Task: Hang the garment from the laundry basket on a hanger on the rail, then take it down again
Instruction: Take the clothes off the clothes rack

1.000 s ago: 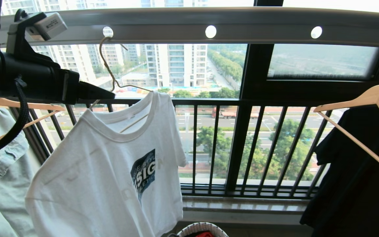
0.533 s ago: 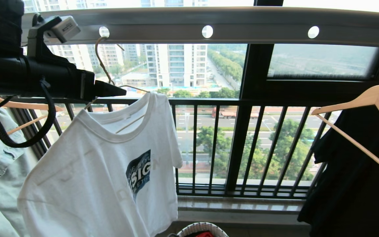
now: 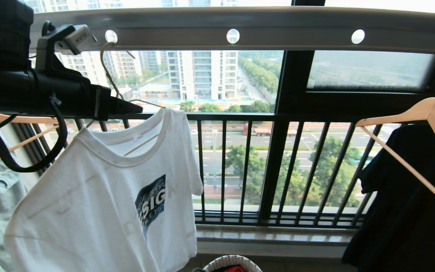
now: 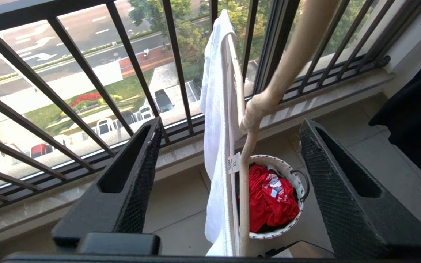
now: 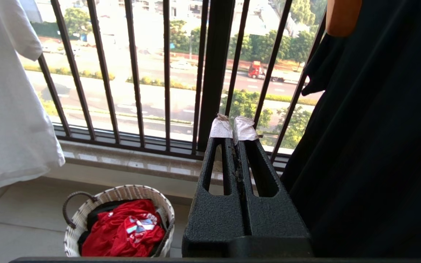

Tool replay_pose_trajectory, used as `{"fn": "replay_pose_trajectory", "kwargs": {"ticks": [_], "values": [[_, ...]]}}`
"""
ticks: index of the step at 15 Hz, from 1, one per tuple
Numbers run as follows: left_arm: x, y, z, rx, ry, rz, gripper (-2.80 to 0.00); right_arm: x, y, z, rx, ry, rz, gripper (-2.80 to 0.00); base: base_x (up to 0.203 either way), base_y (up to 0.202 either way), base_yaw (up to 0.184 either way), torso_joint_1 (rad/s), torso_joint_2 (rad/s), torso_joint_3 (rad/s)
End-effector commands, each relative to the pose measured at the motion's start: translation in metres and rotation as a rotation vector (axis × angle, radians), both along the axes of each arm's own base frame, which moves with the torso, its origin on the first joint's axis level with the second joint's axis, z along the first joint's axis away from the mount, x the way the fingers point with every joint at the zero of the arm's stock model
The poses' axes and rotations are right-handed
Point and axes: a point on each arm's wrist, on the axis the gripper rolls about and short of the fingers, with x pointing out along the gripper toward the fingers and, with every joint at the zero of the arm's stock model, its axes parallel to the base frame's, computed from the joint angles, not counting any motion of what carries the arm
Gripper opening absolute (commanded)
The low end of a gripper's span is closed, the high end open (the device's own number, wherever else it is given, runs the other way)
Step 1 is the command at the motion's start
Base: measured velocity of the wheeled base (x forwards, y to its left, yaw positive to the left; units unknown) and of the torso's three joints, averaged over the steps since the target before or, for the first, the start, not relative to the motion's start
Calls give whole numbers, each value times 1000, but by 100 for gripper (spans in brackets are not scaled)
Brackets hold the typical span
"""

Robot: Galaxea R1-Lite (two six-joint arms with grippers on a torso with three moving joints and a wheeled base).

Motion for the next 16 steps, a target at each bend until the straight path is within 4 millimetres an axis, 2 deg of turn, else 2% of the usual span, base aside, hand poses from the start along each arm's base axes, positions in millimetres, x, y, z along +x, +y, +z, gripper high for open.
{"fn": "replay_pose_trajectory", "kwargs": {"ticks": [1, 5, 16], "values": [[-4, -1, -3, 6, 9, -8, -280, 0, 0, 0, 0, 1, 2, -280, 0, 0, 0, 0, 0, 0], [-6, 0, 5, 5, -20, -9, -280, 0, 0, 0, 0, 1, 2, -280, 0, 0, 0, 0, 0, 0], [-29, 4, 18, 11, -82, -8, -280, 0, 0, 0, 0, 3, 2, -280, 0, 0, 0, 0, 0, 0]]}}
